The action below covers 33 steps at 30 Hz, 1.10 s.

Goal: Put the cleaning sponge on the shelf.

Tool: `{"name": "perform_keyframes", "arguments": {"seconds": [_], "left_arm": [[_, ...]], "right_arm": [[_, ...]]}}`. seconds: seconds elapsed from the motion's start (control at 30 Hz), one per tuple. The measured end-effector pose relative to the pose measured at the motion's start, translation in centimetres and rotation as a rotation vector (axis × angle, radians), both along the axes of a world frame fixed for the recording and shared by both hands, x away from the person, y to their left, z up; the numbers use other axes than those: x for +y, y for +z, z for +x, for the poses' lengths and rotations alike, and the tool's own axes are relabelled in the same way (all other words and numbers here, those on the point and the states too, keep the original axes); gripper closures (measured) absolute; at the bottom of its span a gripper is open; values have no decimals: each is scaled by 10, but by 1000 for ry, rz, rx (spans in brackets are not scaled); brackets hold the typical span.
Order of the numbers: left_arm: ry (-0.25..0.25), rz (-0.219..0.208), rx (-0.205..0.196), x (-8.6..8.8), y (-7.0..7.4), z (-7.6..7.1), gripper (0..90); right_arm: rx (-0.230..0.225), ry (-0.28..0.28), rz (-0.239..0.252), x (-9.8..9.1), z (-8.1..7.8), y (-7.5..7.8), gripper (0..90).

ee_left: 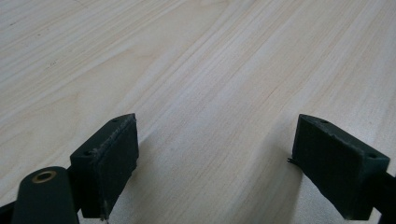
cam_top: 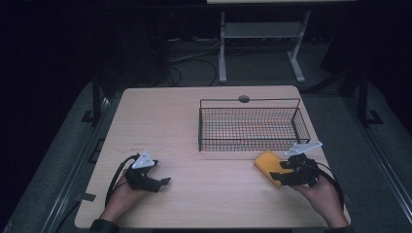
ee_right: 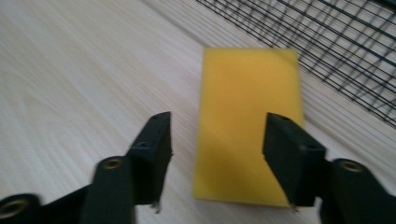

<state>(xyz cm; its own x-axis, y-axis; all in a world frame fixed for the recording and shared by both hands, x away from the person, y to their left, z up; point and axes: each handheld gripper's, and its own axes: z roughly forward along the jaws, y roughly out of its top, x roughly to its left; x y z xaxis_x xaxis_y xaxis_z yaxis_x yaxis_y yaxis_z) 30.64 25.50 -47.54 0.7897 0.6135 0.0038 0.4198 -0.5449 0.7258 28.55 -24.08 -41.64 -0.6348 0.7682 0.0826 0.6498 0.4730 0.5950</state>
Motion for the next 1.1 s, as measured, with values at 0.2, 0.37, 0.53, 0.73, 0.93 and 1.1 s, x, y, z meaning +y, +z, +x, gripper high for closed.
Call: {"name": "perform_keyframes", "arguments": {"seconds": [0.2,0.37,0.53,0.73,0.93,1.1], "left_arm": [[0,-1,0,0,0,0,139],[1,-1,0,0,0,0,139],[1,-1,0,0,0,0,139],[0,-1,1,0,0,0,139],[1,-1,0,0,0,0,139],[0,-1,0,0,0,0,139]], "right_arm": [[9,-19,-75,5,12,0,176],[43,-20,-105,11,22,-4,137],[68,-18,-125,15,32,-12,133],[75,-11,-137,20,40,-18,116],[88,-6,-164,24,44,-26,116],[99,-10,-179,26,46,-31,116]]}}
